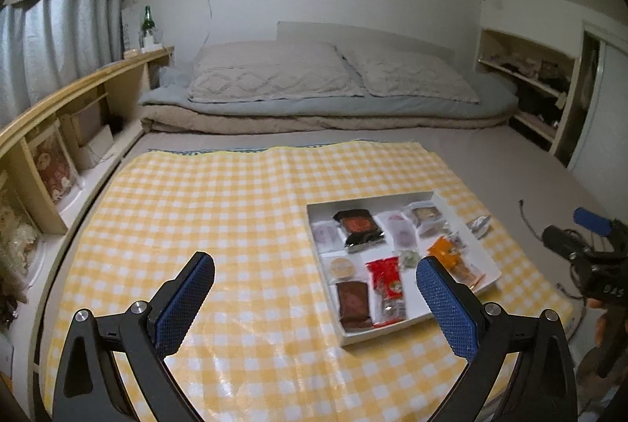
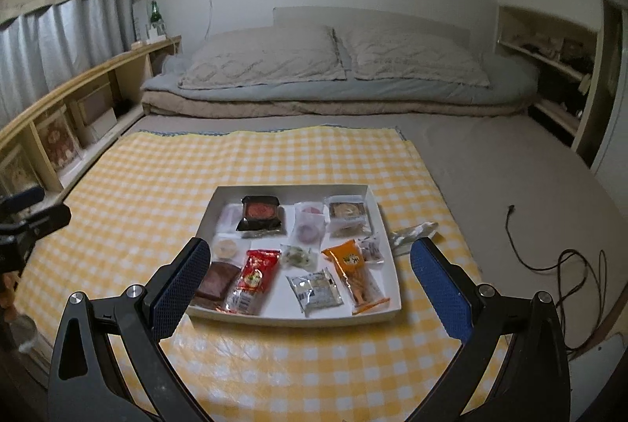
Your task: Organize snacks
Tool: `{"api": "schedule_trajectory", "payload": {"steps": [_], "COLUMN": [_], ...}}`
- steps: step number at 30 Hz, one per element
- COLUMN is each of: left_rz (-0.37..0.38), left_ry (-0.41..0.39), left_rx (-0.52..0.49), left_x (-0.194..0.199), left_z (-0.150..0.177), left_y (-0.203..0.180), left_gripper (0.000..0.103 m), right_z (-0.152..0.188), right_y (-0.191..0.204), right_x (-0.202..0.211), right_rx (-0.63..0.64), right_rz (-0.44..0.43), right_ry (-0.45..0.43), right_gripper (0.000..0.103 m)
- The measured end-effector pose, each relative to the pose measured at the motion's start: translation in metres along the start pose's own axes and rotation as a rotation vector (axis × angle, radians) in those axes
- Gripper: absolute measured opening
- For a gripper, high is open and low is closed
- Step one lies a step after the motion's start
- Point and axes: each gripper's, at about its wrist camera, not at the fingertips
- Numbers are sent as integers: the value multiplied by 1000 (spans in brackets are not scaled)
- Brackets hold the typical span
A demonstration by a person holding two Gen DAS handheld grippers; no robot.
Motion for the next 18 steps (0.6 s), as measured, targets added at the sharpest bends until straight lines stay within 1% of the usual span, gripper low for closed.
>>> {"api": "schedule_trajectory", "payload": {"steps": [2, 7, 10, 14, 18], "left_rz": [-2, 5, -7, -7, -17], "left_ry": [1, 3, -13, -9, -20], "left_rx": [-12, -14, -2, 30, 8], "left_x": [2, 0, 3, 2, 4], "left_z": [12, 27, 34, 46, 49], "left_y": [-2, -7, -6, -3, -7], "left_gripper": [103, 103, 103, 103, 103], "right_z": [8, 22, 28, 39, 48], "right_y": [1, 7, 8, 10, 12], "right_x": [5, 17, 23, 27, 31], "right_rx": [-4, -2, -1, -4, 3], "right_rz": [-6, 3, 14, 25, 40], "right_ry": [-12, -43, -64, -77, -86], "right_gripper": [103, 103, 103, 103, 103]}}
Point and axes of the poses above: each gripper's, at about its wrist camera, not at the fingertips, and x roughly against the way its jaws point, y to its left, z to its underside, and after that the axes turned 9 degrees about z, right-handed
